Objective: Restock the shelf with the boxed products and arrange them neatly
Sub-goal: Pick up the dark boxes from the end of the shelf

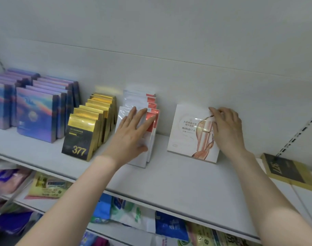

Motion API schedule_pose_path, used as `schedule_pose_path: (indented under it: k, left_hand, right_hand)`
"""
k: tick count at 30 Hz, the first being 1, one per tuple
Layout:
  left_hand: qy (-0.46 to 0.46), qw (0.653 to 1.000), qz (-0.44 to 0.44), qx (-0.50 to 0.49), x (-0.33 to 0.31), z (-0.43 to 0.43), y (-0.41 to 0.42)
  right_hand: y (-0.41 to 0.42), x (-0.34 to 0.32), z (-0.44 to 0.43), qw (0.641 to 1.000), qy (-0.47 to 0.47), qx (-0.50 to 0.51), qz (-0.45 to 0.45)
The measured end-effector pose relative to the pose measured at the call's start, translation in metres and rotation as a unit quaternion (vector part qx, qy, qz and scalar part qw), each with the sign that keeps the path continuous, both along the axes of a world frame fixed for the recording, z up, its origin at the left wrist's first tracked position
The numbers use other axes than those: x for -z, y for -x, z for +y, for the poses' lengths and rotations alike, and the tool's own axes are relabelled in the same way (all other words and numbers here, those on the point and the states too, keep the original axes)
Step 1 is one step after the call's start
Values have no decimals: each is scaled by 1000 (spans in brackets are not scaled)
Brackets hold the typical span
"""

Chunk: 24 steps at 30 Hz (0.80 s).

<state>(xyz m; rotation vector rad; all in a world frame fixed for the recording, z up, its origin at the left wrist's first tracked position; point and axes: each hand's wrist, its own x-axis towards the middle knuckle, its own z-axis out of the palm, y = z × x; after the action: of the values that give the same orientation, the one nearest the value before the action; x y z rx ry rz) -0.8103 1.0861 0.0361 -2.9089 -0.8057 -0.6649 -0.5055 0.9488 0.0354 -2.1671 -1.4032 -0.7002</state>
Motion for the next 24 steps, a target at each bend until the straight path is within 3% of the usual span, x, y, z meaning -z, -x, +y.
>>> schedule_pose_path:
  k: [7, 14, 24]
  left_hand:
    - [-1, 998, -61, 14, -4, -11, 6]
    - [82, 981, -160, 74, 14, -66, 19]
    - [194, 947, -124, 223, 57, -185, -10]
  right_hand:
    - [44, -2, -37, 999, 1, 31, 10]
    - [125, 16, -119, 990, 15, 83, 114]
    - [188, 63, -283, 958, -1, 239, 156]
